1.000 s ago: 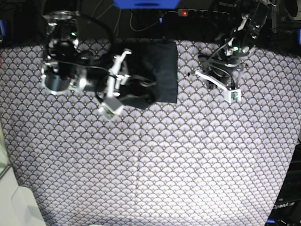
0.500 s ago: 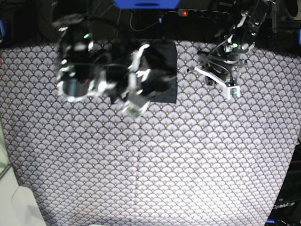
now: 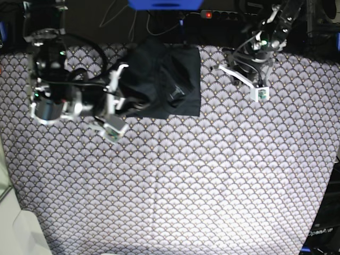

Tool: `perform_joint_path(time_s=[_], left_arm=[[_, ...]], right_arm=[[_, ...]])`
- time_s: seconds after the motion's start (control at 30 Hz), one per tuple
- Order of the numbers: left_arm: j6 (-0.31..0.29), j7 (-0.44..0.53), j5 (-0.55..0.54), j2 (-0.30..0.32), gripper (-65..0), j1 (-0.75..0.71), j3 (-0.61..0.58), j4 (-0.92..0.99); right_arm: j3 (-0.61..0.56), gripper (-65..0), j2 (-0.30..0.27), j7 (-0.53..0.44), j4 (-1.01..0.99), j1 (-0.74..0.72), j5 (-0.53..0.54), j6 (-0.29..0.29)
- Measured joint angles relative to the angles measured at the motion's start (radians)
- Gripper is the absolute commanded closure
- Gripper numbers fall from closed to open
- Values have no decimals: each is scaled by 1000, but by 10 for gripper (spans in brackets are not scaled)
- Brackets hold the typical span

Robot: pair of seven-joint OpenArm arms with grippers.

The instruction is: Fold the T-shirt properly

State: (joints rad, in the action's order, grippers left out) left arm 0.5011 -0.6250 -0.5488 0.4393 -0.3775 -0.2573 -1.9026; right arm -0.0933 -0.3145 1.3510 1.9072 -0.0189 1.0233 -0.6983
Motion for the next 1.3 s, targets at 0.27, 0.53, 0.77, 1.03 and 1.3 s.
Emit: perform_joint_path(time_s=[0.27,0.53,0.77,1.03,1.3], left_arm=[[0,4,-3,50,-26,-5,-102,-53],[0,6,-3,48,-26,27,-203,-61],[0,1,-3,51,-26,23,-209,-72],[4,0,-3,10,-26,40,-209,-89],[3,0,-3,-82,-26,151,-215,-26]], right_arm=[[42,0,-76,-2,0,55,-3,0],[101,0,-93,-2,2,117,4,0],[103,0,-110,-63,2,167,0,0],[95,0,-140,-96,2,192,2,0],[95,0,-125,-97,2,192,3,0]])
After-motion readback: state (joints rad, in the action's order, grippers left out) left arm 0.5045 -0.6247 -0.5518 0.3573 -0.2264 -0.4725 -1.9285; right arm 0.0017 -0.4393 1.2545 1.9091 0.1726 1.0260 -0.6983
